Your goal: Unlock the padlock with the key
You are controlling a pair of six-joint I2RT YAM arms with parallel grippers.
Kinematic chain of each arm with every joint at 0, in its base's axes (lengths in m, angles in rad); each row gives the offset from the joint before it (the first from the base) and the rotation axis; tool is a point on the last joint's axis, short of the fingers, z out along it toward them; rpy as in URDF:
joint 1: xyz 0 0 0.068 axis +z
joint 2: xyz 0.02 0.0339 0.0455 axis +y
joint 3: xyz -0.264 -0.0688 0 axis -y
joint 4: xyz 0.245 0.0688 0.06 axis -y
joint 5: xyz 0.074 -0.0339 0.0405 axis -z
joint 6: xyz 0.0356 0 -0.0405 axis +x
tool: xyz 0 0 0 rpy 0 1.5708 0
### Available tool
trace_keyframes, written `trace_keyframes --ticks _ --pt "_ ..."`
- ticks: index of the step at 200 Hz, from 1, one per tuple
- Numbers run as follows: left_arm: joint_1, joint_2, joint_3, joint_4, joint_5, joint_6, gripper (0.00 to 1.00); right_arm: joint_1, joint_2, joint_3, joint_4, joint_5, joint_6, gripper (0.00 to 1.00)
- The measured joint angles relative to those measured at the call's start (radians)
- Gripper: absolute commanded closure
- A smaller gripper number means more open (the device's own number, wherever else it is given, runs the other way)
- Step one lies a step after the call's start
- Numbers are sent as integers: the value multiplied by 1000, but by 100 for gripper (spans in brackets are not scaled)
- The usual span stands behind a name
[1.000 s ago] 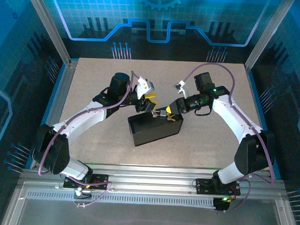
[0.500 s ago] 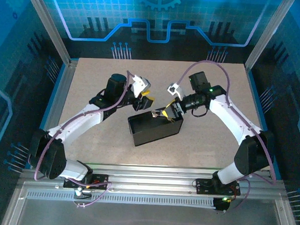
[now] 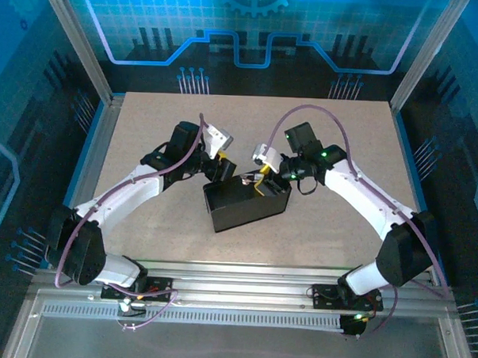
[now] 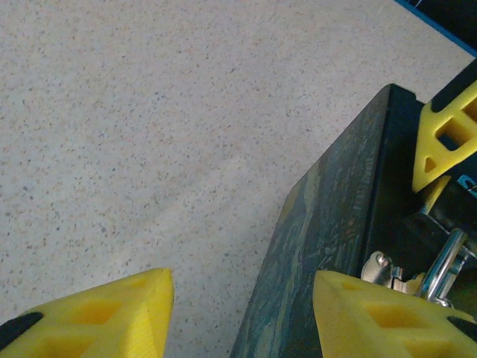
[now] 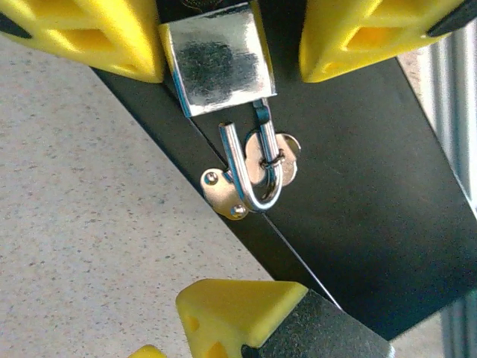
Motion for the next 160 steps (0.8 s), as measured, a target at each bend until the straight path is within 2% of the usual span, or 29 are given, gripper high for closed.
trace_keyframes --ticks 73,95,124,160 --pt "0 -30 -42 -40 -47 -24 48 56 -5 3 21 90 -68 85" --pt "0 -37 -43 -51 -68 -26 48 57 -8 14 -2 91 -75 88" --pt "0 -48 -49 -63 -95 -29 48 58 -8 77 -130 96 -97 92" --pt "0 -48 -53 -72 -101 -43 49 78 -8 122 -235 176 -117 98"
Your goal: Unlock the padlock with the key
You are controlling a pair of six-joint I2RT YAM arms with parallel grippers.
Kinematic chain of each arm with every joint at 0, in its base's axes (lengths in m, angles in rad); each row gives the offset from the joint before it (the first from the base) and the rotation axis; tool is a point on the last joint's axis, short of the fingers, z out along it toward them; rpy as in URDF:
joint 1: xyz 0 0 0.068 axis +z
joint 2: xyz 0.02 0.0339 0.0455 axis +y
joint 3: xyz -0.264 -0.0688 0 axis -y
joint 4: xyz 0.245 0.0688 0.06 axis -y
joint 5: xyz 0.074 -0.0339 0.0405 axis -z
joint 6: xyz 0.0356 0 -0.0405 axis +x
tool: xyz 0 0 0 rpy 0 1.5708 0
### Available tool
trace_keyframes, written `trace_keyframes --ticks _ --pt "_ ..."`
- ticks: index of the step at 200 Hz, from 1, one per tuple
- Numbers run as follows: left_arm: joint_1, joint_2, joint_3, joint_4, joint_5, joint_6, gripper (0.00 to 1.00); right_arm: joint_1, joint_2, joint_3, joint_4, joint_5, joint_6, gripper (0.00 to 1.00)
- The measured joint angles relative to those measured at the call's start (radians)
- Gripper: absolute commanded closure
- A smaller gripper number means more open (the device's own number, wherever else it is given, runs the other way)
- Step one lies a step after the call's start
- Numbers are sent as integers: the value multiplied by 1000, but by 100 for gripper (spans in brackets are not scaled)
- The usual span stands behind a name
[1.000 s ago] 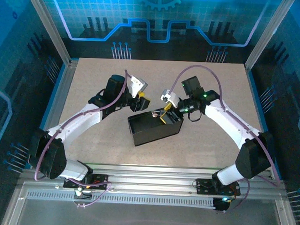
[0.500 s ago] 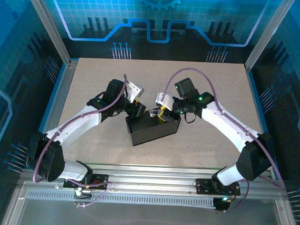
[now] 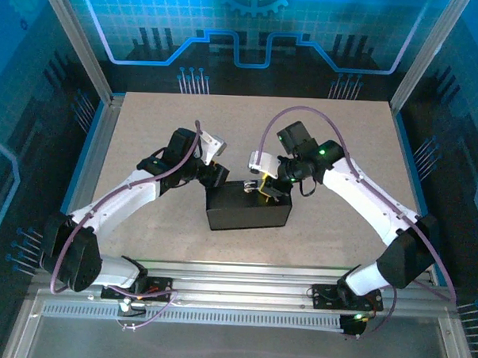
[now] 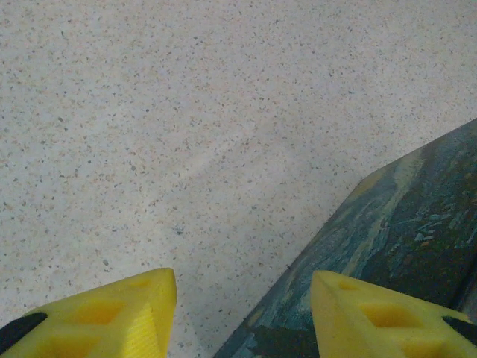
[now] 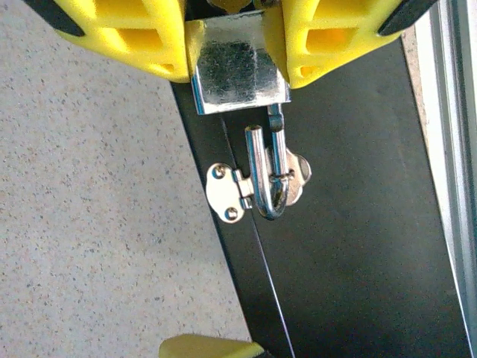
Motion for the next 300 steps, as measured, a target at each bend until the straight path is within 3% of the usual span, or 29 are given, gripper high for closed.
trace_keyframes --ticks 104,180,241,300 --pt "-36 23 6 23 -6 -43 50 64 -89 -45 107 297 16 100" --pt "-37 68 45 18 -13 -88 52 90 -172 -206 298 415 103 100" --pt "-45 103 75 18 -14 -129 53 54 -188 -234 322 369 391 100" --pt "-75 142 116 7 -14 -149 54 54 -204 -261 330 430 716 100"
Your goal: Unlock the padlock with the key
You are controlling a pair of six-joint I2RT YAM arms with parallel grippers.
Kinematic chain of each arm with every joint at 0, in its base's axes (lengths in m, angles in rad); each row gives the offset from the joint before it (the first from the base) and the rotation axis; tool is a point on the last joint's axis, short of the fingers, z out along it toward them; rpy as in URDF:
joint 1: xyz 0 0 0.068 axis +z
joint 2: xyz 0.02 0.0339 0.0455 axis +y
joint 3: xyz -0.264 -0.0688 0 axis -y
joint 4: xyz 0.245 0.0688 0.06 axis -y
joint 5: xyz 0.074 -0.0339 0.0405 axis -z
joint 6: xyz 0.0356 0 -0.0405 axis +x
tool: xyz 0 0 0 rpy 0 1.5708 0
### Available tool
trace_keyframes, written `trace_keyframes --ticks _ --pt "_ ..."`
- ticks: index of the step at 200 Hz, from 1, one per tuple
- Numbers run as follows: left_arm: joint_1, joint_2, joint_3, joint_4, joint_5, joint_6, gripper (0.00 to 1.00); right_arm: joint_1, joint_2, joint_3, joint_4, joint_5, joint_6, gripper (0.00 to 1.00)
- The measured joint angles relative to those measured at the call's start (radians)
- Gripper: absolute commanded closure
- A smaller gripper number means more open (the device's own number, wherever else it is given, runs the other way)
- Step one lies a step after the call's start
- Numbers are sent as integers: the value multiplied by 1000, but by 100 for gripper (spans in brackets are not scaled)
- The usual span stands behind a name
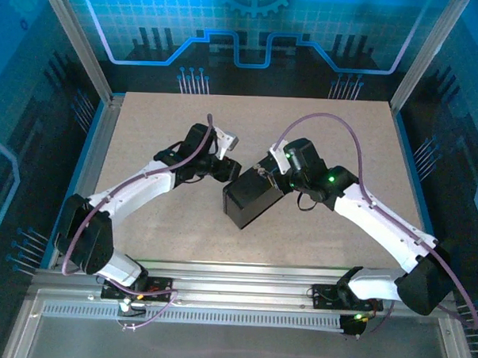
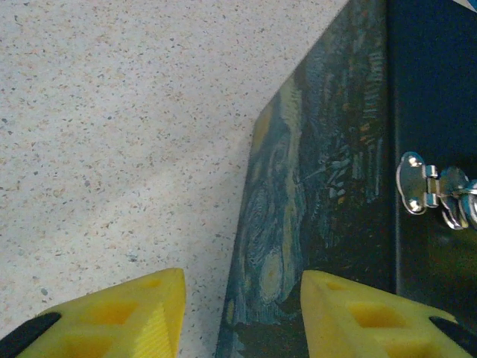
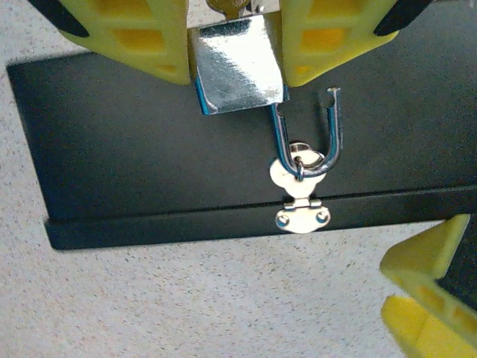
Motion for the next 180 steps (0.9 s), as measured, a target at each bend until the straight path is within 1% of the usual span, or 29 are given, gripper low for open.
trace_keyframes --ticks 42,89,133,180 --pt "-29 16 9 6 26 -18 55 2 13 -5 40 90 118 100" --pt "-77 66 10 -16 68 -21 55 1 98 0 135 198 229 100" --pt "-82 102 15 -19 80 -40 55 1 161 13 208 248 337 100" --pt "-83 111 41 -19 83 -40 55 1 229 66 236 285 441 100"
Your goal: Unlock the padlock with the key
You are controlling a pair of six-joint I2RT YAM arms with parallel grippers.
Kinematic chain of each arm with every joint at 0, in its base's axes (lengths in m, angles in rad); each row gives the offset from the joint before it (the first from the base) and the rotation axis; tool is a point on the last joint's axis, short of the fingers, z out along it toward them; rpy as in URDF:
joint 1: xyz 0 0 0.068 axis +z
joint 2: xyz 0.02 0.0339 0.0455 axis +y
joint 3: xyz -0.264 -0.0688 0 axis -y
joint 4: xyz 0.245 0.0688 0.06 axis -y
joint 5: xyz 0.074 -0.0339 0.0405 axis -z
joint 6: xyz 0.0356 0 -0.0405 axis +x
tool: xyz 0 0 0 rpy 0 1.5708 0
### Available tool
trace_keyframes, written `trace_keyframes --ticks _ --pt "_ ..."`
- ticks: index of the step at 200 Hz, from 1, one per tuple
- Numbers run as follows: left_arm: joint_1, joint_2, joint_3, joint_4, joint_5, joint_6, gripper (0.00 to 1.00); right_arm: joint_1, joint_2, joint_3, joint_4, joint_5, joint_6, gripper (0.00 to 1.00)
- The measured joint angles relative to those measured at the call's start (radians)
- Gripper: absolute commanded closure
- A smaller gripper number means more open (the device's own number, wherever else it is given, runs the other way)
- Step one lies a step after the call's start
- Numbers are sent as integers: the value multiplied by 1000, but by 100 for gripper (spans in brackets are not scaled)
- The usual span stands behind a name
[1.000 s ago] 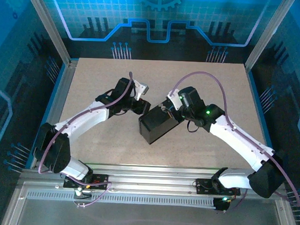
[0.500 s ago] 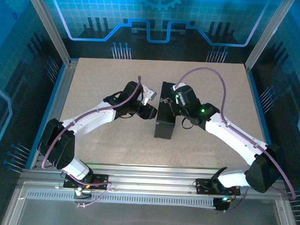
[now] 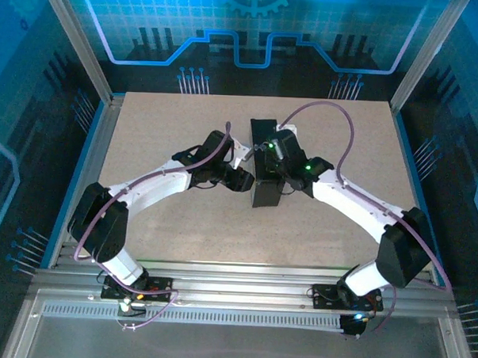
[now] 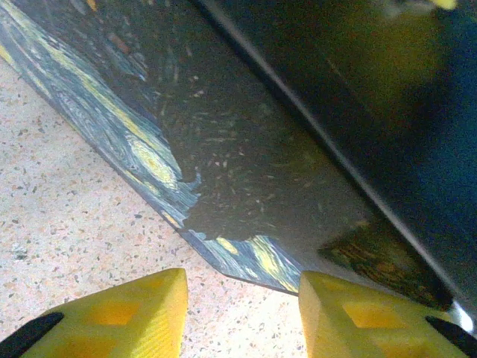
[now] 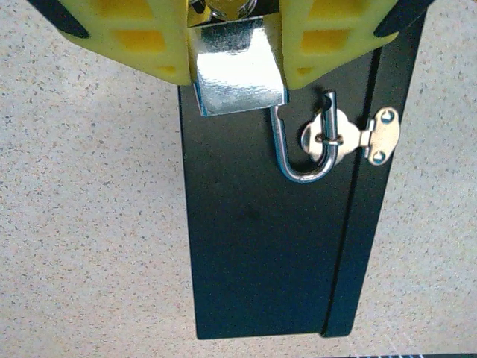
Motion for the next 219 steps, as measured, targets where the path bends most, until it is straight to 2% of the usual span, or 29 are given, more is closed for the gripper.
trace_keyframes --ticks 54,97,132,171,199,219 --pt "0 3 2 -1 -1 0 55 -5 96 91 12 24 54 100" --pt "13 2 2 -5 -4 0 53 -34 106 109 7 31 73 100" --pt "55 -17 2 -6 -4 -3 50 -166 57 64 23 -19 49 100" --pt "87 -51 2 -6 -23 -3 48 -365 -29 -66 50 -106 14 100" --pt "106 -69 2 -9 -45 -3 47 -516 -15 -194 60 -179 12 100" --pt "117 -84 2 -10 -61 -3 47 -583 26 -241 48 -211 12 100"
